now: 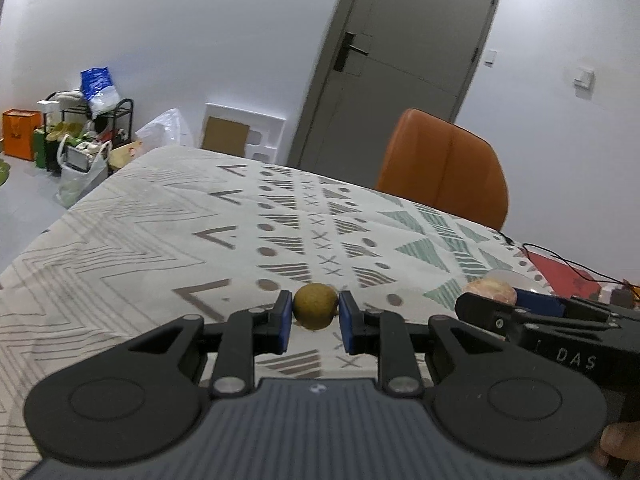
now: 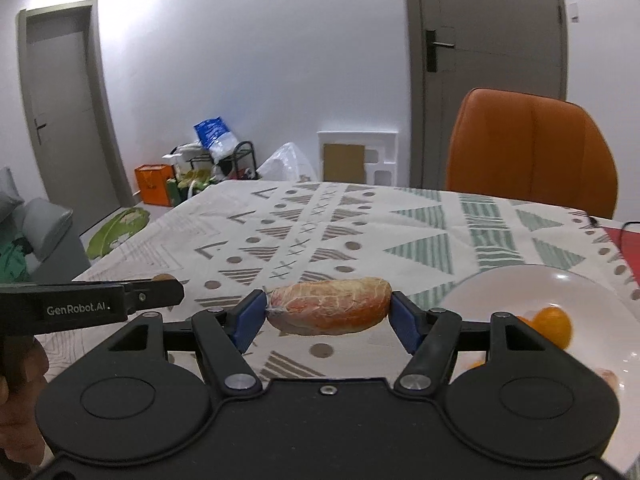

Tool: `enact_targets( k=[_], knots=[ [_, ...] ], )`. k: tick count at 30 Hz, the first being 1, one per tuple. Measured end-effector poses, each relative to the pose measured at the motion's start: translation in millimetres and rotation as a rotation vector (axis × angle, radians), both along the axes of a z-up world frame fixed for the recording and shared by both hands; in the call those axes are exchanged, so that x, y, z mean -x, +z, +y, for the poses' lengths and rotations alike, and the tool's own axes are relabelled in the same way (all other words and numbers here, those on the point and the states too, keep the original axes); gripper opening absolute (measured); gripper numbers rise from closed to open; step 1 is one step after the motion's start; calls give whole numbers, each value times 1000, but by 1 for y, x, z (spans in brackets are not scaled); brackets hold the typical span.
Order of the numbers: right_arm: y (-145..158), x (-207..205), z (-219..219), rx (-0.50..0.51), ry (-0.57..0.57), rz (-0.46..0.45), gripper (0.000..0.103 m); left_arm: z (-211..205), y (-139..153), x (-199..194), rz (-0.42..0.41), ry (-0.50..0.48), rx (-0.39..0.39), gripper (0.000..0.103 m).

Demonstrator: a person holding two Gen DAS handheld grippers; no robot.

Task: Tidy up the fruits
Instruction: 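Carry the citrus into the bowl with the left tool while the right tool carries the pomelo segment there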

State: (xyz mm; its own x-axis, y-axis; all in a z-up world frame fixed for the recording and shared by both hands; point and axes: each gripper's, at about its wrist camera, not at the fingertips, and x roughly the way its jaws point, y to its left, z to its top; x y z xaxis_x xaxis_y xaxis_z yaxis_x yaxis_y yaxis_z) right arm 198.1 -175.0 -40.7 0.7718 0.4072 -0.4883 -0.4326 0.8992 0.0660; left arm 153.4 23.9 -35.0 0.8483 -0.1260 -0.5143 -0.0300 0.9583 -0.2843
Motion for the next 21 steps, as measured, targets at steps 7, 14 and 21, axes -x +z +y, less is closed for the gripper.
enact_targets(
  k=[7,14,21],
  knots=[
    [5,7,-24,-26,-47,-22,64,-22,6,-3,-12,-43,-16,23],
    [6,11,-46,-45,-91,-33,64,-46,9,-6,-20,-85,-29,23],
    [4,14,-68,-59,-131,-38,64,-68,11,-11,-20,-128,-41,23]
  ],
)
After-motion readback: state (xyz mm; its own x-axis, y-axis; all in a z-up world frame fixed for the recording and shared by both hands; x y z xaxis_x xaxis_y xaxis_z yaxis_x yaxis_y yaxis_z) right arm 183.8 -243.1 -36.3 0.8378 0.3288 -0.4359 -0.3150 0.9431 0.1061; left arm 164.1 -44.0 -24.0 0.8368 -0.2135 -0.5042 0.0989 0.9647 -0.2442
